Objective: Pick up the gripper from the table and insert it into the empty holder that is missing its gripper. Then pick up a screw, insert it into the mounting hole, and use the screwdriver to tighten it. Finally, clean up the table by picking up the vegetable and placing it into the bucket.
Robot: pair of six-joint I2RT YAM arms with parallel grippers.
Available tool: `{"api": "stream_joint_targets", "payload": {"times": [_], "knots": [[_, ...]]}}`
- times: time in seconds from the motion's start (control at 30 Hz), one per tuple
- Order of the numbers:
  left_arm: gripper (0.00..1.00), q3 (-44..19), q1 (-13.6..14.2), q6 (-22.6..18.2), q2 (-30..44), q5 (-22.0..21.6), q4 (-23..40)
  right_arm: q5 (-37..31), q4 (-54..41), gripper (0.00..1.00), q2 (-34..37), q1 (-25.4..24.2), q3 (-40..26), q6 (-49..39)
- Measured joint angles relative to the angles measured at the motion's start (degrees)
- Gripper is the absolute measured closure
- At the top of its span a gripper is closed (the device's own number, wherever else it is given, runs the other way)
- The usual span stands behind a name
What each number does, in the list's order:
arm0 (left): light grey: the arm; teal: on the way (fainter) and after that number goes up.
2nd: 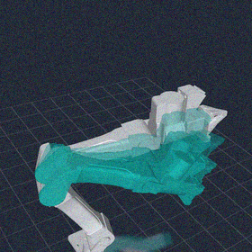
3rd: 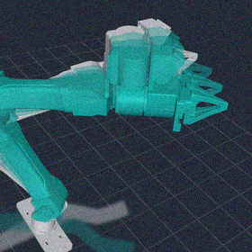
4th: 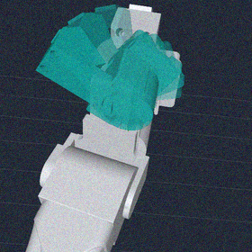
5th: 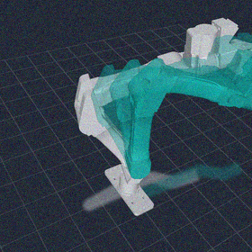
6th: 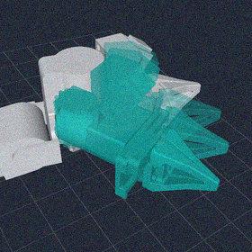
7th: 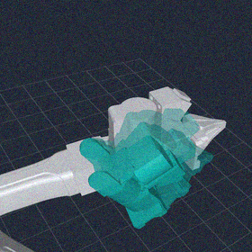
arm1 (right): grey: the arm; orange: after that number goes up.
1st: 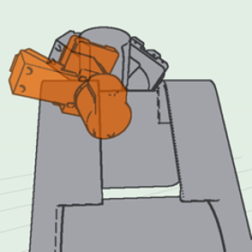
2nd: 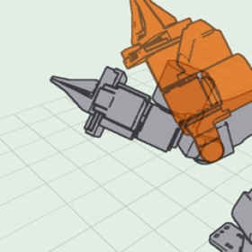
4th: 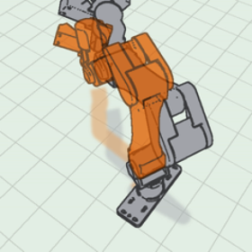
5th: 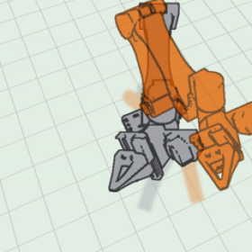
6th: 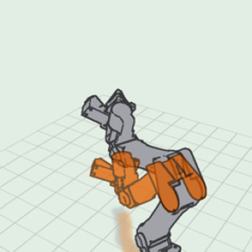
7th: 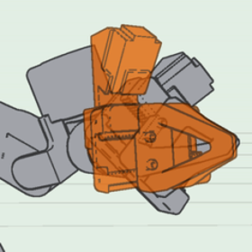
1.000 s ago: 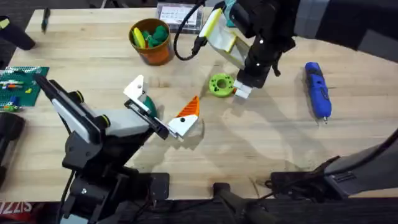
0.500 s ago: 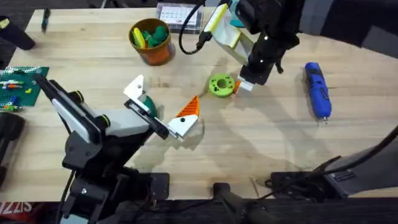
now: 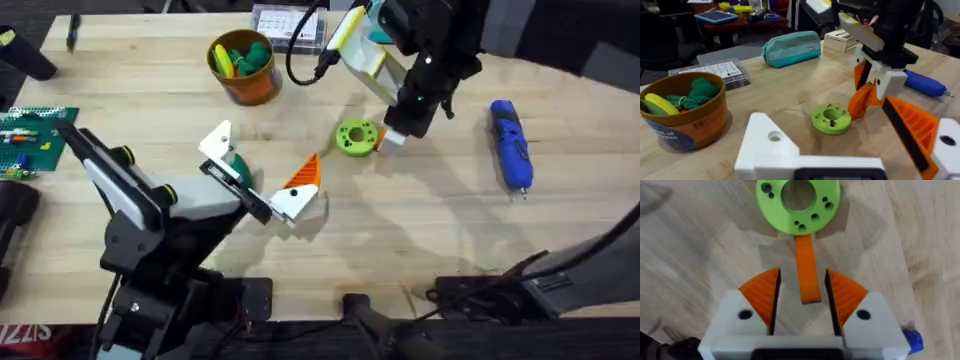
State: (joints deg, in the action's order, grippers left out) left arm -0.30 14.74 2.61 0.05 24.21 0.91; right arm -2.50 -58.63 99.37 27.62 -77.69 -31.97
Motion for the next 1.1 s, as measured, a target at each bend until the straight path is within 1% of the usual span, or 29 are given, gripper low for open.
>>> {"api": "stream_joint_targets", "payload": {"times": [0.17,0.33,0.4,0.43,0.47,0.53,0.57,0.93,1.1], "knots": [[0.008,0.0,0.0,0.0,0.0,0.02,0.0,0.0,-0.33,0.462,0.02,0.0,0.0,0.0],[0.008,0.0,0.0,0.0,0.0,0.0,0.0,-0.02,-0.33,0.56,0.02,0.0,0.0,-0.14],[0.008,0.0,0.0,0.0,-0.02,0.0,0.0,0.0,-0.33,0.622,0.0,0.0,0.0,-0.03],[0.008,0.0,0.0,0.0,0.0,0.0,0.0,0.0,-0.33,0.674,0.02,0.0,0.0,-0.23],[0.008,0.0,0.0,0.0,0.0,0.02,0.0,0.0,-0.33,0.743,0.02,0.0,0.0,-0.26],[0.008,0.0,0.0,0.0,0.0,0.0,0.0,-0.02,-0.34,0.93,0.02,0.0,0.0,-0.26],[0.008,0.0,0.0,0.0,0.0,0.0,0.0,0.0,-0.31,0.972,0.0,0.0,-0.02,-0.13],[0.008,0.0,0.0,0.0,0.0,0.0,0.0,0.0,-0.27,0.981,-0.29,0.0,-0.06,-0.17],[0.008,0.0,0.0,0.0,0.0,0.0,0.0,0.0,-0.37,0.981,-3.55,0.0,-0.62,-0.17]]}}
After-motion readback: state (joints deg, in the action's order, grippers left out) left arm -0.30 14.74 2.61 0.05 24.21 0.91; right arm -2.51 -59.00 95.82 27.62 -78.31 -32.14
